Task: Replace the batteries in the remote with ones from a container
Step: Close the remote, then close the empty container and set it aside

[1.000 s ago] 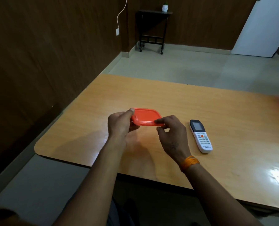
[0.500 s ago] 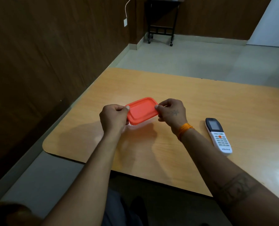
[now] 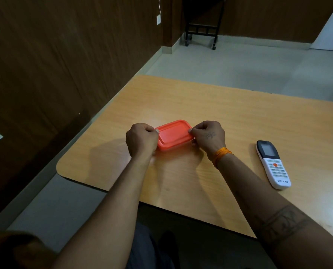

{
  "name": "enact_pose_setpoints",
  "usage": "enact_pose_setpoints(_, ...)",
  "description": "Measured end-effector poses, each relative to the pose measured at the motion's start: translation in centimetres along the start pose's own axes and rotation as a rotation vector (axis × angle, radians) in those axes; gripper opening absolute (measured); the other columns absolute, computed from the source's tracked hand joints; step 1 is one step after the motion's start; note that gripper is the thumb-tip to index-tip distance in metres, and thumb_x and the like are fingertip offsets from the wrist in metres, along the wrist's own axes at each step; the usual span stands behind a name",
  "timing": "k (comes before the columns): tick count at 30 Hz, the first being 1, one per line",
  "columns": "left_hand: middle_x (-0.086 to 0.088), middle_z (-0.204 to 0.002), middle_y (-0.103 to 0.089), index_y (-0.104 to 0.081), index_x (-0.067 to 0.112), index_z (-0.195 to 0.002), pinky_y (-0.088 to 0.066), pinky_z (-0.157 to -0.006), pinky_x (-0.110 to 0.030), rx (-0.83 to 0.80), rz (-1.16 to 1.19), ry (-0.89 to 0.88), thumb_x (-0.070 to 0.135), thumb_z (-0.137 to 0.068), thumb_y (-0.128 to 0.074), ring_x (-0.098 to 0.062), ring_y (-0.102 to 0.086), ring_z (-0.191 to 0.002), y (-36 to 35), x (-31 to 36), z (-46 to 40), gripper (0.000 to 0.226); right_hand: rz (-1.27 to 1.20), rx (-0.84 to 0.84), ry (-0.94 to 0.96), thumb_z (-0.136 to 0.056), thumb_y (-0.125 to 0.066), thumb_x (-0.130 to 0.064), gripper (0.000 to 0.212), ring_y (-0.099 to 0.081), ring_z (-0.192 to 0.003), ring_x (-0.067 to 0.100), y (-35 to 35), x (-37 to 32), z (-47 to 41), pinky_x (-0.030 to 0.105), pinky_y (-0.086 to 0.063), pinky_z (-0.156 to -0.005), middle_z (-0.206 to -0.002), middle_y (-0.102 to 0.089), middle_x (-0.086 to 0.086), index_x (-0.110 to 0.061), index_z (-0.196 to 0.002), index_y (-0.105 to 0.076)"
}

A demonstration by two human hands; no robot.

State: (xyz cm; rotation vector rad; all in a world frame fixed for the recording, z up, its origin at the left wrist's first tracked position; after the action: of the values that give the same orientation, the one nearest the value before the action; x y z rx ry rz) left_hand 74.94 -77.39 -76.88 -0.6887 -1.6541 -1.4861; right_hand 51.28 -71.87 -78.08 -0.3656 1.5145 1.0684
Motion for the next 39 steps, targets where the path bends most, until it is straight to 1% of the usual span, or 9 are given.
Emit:
enact_pose_setpoints(6, -0.006, -0.079, -0.075, -0.074, 0.014, -0.076, -0.067, -0.071, -0.048, -0.097, 0.068, 0.051, 0.024, -0.079, -0.061, -0.033, -0.075, -0.078, -0.4, 0.4, 0.7, 0.016, -0.027, -0.019, -0.024, -0.093, -0.074, -0.029, 0.014, -0.076, -0.056, 0.021, -0.6, 1.0, 0.5, 0.046, -0.068, -0.067, -0.076, -0.077, 0.006, -0.018, -0.085, -0.075)
enact_pose_setpoints(9, -0.009, -0.082, -0.074, -0.069, 0.013, -0.082, -0.061, -0.062, -0.038, -0.133, 0.144, 0.016, 0.044, -0.080, -0.057, -0.031, -0.074, -0.077, -0.7, 1.3, 1.3, 0.034, -0.042, -0.024, 0.012, -0.096, -0.070, -0.032, 0.016, -0.078, -0.070, 0.025, -0.6, 1.1, 1.0, 0.047, -0.067, -0.073, -0.081, -0.076, 0.003, -0.020, -0.088, -0.076)
enact_pose_setpoints(12, -0.007, -0.087, -0.073, -0.069, 0.015, -0.085, -0.058, -0.074, -0.038, -0.254, 0.067, 0.005, 0.070, -0.086, -0.053, -0.029, -0.071, -0.082, -2.2, 1.5, 1.8, 0.057, -0.058, -0.063, 0.120, -0.097, -0.068, -0.036, 0.017, -0.073, -0.092, 0.024, -0.8, 0.5, 1.7, 0.049, -0.065, -0.081, -0.097, -0.076, 0.001, -0.023, -0.100, -0.078)
enact_pose_setpoints(16, -0.006, -0.074, -0.068, -0.065, 0.011, -0.071, -0.045, -0.062, -0.035, -0.290, 0.037, -0.034, 0.069, -0.095, -0.049, -0.030, -0.065, -0.075, -3.3, 1.7, 2.4, 0.066, -0.199, -0.044, 0.117, -0.101, -0.063, -0.040, 0.025, -0.070, -0.101, 0.022, -1.7, -0.2, 2.9, 0.047, -0.062, -0.089, -0.107, -0.074, 0.000, -0.022, -0.110, -0.078)
enact_pose_setpoints(22, -0.002, -0.077, -0.067, -0.065, 0.016, -0.072, -0.044, -0.065, -0.035, -0.294, 0.070, -0.028, 0.063, -0.102, -0.036, -0.028, -0.065, -0.079, -3.2, 1.6, 2.7, 0.063, -0.196, -0.129, 0.004, -0.103, -0.038, -0.067, 0.067, -0.058, -0.062, 0.023, -3.8, 0.4, 4.6, 0.035, -0.044, -0.062, -0.066, -0.062, 0.006, -0.013, -0.071, -0.062)
enact_pose_setpoints(26, -0.005, -0.082, -0.072, -0.070, 0.014, -0.081, -0.058, -0.075, -0.040, -0.281, 0.120, -0.014, 0.067, -0.101, -0.036, -0.029, -0.070, -0.082, -2.8, 1.7, 2.9, 0.066, -0.189, -0.074, -0.010, -0.102, -0.040, -0.068, 0.067, -0.044, -0.033, 0.003, -3.7, 0.0, 4.6, 0.018, -0.033, -0.035, -0.038, -0.050, -0.009, -0.020, -0.056, -0.051)
enact_pose_setpoints(28, -0.008, -0.087, -0.073, -0.072, 0.012, -0.089, -0.061, -0.084, -0.049, -0.281, 0.167, -0.006, 0.067, -0.101, -0.038, -0.031, -0.071, -0.085, -2.7, 1.9, 2.9, 0.067, -0.237, -0.065, -0.015, -0.102, -0.045, -0.065, 0.066, -0.042, -0.030, 0.002, -3.7, -0.2, 4.5, 0.017, -0.030, -0.033, -0.035, -0.047, -0.010, -0.019, -0.055, -0.050)
enact_pose_setpoints(34, -0.005, -0.088, -0.072, -0.061, 0.022, -0.075, -0.062, -0.088, -0.054, -0.248, 0.224, 0.008, 0.069, -0.100, -0.042, -0.030, -0.071, -0.086, -2.0, 2.0, 2.9, 0.057, -0.274, -0.086, 0.013, -0.101, -0.046, -0.066, 0.063, -0.052, -0.049, 0.016, -3.4, -1.3, 5.3, 0.029, -0.040, -0.052, -0.052, -0.054, -0.006, -0.020, -0.059, -0.054)
enact_pose_setpoints(39, -0.001, -0.087, -0.068, -0.057, 0.025, -0.074, -0.063, -0.083, -0.050, -0.179, 0.228, 0.054, 0.068, -0.098, -0.045, -0.031, -0.070, -0.087, -0.9, 1.3, 2.4, 0.051, -0.102, 0.014, 0.073, -0.103, -0.039, -0.064, 0.052, -0.064, -0.083, 0.024, -3.6, -1.3, 7.0, 0.039, -0.054, -0.069, -0.092, -0.064, 0.003, -0.016, -0.097, -0.059)
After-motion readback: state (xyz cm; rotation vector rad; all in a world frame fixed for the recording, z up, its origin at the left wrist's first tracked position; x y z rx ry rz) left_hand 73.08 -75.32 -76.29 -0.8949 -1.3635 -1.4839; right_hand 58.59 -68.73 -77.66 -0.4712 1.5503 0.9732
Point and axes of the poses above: each hand's wrist, its own z-axis away from the middle knuckle, its own y-axis out of the back of the hand, x = y × z, the point moved 6 cm from there along -z, towards the middle knuckle
